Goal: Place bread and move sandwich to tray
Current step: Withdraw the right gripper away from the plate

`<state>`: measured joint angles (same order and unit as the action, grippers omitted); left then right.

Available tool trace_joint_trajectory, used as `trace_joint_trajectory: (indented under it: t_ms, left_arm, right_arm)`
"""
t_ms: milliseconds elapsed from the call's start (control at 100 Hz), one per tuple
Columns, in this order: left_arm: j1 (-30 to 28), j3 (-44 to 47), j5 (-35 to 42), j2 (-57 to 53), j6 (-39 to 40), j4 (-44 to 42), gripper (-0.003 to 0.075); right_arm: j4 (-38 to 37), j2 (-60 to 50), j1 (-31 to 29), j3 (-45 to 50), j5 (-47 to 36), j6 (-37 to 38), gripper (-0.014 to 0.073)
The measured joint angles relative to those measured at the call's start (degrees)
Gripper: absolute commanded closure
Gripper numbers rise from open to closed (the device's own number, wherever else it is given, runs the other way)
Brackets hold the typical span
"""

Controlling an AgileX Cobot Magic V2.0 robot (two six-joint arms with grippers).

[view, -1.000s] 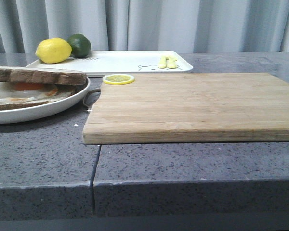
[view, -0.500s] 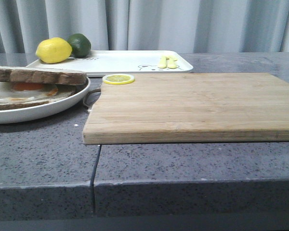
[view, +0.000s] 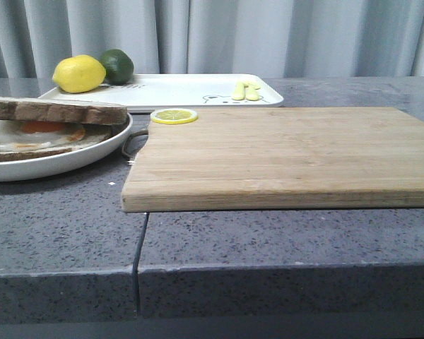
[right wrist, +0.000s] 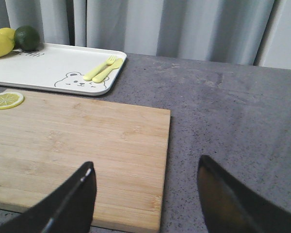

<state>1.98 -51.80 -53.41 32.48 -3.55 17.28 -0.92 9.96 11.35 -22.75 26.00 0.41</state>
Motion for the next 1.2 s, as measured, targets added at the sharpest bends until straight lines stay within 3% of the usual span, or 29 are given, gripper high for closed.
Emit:
trace_joint_trajectory:
  t_ms: [860, 1200]
  left_arm:
    - [0.0, 0.3, 1.9, 0.0, 0.0, 0.0, 0.0227]
    - [0.0, 6.1, 10.5, 2.5, 9.7, -3.8, 0.0227]
  right_arm:
    - [0.0, 0.0, 0.0, 0.0, 0.0, 0.0, 0.0134]
    - [0.0, 0.0, 0.0, 0.0, 0.0, 0.0, 0.0134]
